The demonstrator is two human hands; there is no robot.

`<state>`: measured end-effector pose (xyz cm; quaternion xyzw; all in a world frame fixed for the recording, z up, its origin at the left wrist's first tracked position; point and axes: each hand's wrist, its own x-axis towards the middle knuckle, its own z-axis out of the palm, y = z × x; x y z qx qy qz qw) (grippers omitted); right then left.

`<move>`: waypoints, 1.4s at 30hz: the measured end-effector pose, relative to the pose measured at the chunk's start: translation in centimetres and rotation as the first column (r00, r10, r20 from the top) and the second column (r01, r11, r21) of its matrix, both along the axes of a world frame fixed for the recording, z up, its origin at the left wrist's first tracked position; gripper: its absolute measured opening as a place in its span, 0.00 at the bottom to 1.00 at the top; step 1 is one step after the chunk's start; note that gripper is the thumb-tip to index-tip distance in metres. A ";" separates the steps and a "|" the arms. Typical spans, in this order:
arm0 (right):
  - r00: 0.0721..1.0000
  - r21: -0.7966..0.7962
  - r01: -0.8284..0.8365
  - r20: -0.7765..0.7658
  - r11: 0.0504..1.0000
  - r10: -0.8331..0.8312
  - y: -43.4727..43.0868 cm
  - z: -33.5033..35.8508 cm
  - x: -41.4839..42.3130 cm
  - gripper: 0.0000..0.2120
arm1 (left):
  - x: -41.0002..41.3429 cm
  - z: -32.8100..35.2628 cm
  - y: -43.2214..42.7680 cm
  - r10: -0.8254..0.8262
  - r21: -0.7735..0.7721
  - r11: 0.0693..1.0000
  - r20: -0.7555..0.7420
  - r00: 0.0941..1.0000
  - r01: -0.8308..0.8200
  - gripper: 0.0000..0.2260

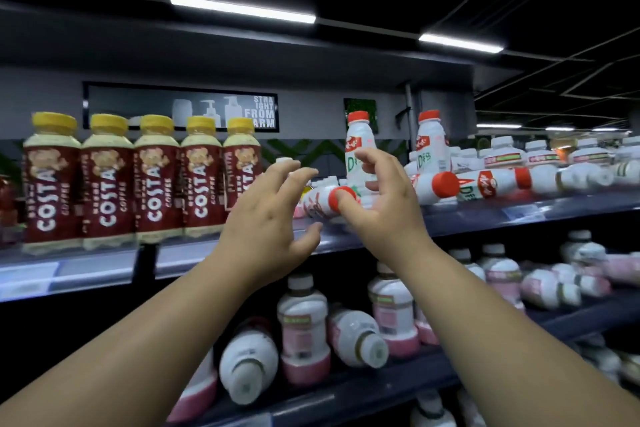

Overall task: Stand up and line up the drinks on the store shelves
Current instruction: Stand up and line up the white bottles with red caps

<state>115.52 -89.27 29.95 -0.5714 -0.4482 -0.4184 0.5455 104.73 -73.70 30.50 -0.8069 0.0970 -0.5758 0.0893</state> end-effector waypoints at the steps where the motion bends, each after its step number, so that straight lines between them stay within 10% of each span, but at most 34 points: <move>1: 1.000 -0.021 0.002 -0.029 1.000 -0.003 -0.7 -0.4 0.8 0.26 | 0.7 -0.1 -0.9 0.004 -0.044 0.999 -0.038 0.999 -0.006 0.30; 14: 0.979 -0.338 -0.193 -0.129 0.921 0.158 -3.4 -1.3 8.1 0.29 | 7.4 0.7 -4.2 0.127 -0.361 0.916 -0.153 0.980 -0.175 0.22; 29: 0.956 -0.340 -0.279 -0.185 0.898 0.227 1.2 3.1 6.9 0.27 | 3.8 6.8 -6.8 -0.144 -0.634 0.760 0.048 0.988 0.142 0.12; 42: 0.958 -0.220 -0.144 -0.275 0.965 0.080 4.6 4.9 6.1 0.18 | 6.0 4.4 -2.1 -0.445 -0.802 0.589 -0.219 0.868 0.099 0.41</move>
